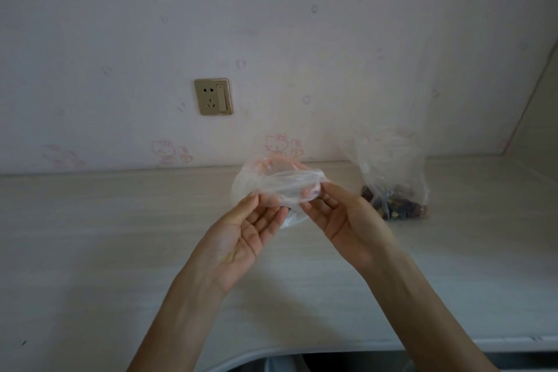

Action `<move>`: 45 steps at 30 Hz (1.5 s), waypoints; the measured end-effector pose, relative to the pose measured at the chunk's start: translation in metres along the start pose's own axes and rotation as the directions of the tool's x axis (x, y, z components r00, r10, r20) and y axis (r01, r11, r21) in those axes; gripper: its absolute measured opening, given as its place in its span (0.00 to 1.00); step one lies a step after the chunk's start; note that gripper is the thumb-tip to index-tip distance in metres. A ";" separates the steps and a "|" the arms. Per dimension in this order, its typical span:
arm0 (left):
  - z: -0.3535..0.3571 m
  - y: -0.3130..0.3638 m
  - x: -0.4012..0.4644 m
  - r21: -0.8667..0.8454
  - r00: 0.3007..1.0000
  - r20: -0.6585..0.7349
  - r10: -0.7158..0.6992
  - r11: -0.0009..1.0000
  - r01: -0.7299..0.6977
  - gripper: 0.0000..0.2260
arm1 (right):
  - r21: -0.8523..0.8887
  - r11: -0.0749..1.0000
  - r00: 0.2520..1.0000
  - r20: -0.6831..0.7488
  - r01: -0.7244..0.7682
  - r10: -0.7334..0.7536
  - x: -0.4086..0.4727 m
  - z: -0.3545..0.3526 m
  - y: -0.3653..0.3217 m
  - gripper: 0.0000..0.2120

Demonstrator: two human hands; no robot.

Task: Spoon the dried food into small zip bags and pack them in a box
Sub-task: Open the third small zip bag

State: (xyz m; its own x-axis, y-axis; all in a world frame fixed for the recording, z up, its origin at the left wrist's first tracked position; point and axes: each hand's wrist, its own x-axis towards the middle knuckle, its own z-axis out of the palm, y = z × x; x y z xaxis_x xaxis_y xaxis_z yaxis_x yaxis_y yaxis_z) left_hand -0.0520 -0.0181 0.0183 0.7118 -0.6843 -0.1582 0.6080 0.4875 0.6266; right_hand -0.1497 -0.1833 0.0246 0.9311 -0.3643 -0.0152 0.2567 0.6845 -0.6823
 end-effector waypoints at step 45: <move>-0.010 -0.010 0.006 0.867 0.492 0.494 0.717 -0.368 -0.335 0.12 | -0.640 0.746 0.854 -0.272 0.184 -0.444 0.011 -0.002 0.014 0.12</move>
State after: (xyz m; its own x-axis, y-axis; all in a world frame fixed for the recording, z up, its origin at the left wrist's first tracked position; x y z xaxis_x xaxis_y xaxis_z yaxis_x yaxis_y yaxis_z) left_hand -0.0501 -0.0218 0.0031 0.6119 -0.2553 0.7486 -0.7674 -0.4206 0.4839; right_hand -0.1366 -0.1792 0.0138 0.6107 -0.7866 0.0911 0.1974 0.0397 -0.9795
